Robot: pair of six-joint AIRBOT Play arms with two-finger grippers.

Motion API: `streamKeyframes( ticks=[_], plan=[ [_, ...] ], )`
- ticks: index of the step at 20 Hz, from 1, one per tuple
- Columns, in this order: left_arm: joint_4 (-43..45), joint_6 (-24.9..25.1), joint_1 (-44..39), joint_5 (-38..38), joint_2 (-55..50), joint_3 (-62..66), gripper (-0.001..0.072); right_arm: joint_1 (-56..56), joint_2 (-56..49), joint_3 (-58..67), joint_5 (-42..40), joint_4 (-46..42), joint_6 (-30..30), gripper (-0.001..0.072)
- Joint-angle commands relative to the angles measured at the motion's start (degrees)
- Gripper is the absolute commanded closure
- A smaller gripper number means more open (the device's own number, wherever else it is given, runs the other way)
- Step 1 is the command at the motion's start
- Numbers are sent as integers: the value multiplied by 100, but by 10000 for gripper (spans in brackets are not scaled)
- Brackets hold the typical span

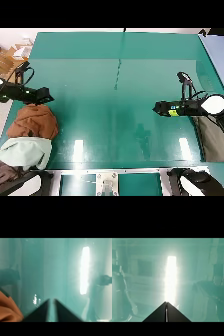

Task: Fold the shirts.

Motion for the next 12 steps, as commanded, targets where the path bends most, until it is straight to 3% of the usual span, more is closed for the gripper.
streamKeyframes(
  ticks=[1,2,3,5,9,12],
  plan=[
    [1010,-208,4,385,4,-2,-13,2,2,-2,-122,2,2,692],
    [1611,-407,4,380,4,-4,-13,2,2,-2,-127,0,2,682],
    [2210,-643,4,197,4,-9,-13,2,2,-2,-195,-13,0,610],
    [3060,-793,4,-326,4,-9,-13,2,2,-4,-269,-17,0,381],
    [3731,-734,4,-798,-2,-208,-13,2,-50,-4,-424,-39,-44,352],
    [3906,-730,4,-463,-2,-920,-13,2,-94,-2,-461,-46,-44,352]
  ],
)
